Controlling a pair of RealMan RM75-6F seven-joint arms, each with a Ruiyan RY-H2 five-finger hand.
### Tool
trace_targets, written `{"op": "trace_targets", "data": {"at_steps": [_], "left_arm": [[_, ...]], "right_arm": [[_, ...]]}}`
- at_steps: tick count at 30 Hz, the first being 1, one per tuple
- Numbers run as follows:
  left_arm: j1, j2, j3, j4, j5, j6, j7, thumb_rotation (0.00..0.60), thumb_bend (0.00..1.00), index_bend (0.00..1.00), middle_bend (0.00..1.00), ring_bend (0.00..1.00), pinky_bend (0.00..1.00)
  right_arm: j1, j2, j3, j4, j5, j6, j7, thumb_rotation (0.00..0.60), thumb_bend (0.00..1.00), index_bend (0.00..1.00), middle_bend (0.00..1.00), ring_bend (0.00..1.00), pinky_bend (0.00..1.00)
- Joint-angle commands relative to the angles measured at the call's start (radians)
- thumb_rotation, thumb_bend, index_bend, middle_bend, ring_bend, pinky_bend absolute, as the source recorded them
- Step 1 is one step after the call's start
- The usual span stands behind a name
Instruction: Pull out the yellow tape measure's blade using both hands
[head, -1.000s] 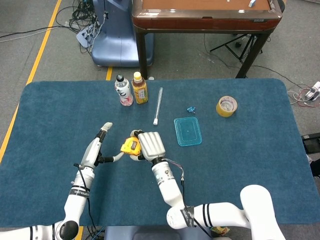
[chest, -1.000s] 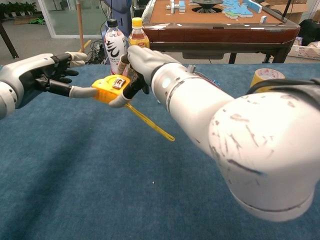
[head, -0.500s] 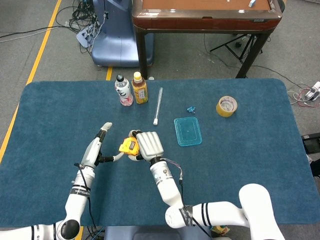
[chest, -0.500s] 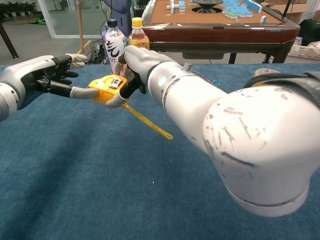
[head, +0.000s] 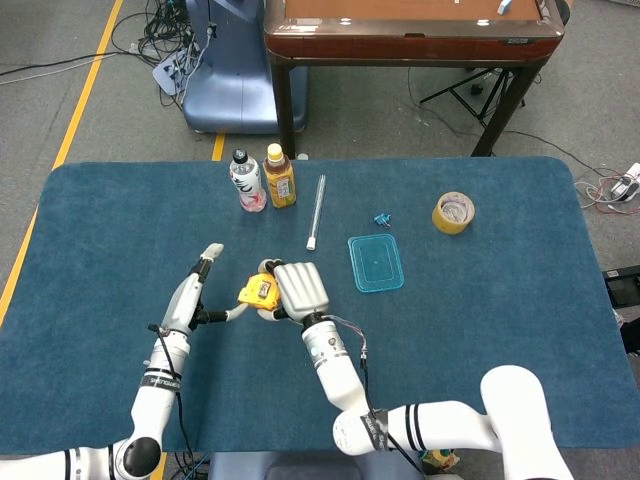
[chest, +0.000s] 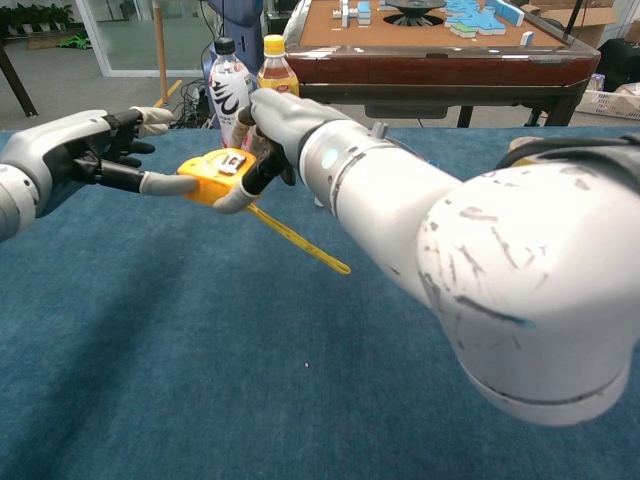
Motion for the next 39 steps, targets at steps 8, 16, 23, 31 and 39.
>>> {"op": "trace_targets", "data": {"at_steps": [8, 16, 23, 31, 39], "left_arm": [[0.005, 0.007, -0.001, 0.000, -0.009, 0.006, 0.009, 0.600, 0.17, 0.00, 0.00, 0.00, 0.00], [0.008, 0.012, 0.000, -0.006, -0.008, 0.009, 0.013, 0.600, 0.17, 0.00, 0.00, 0.00, 0.00], [0.009, 0.015, -0.007, -0.010, -0.011, 0.018, 0.018, 0.600, 0.17, 0.00, 0.00, 0.00, 0.00], [0.012, 0.027, -0.019, -0.015, -0.020, 0.025, 0.019, 0.600, 0.17, 0.00, 0.00, 0.00, 0.00], [0.017, 0.043, -0.037, -0.012, -0.041, 0.034, 0.019, 0.600, 0.17, 0.00, 0.00, 0.00, 0.00]], "right_arm": [[-0.008, 0.018, -0.009, -0.015, -0.003, 0.000, 0.017, 0.600, 0.66, 0.80, 0.78, 0.77, 0.74], [-0.013, 0.027, -0.014, -0.018, -0.014, -0.002, 0.038, 0.600, 0.68, 0.81, 0.78, 0.77, 0.74], [-0.021, 0.041, -0.023, -0.036, -0.030, 0.002, 0.051, 0.600, 0.69, 0.82, 0.79, 0.77, 0.74], [-0.029, 0.053, -0.035, -0.059, -0.029, 0.014, 0.045, 0.600, 0.69, 0.82, 0.79, 0.77, 0.74], [-0.035, 0.065, -0.039, -0.073, -0.029, 0.022, 0.045, 0.600, 0.69, 0.82, 0.80, 0.78, 0.74]]}}
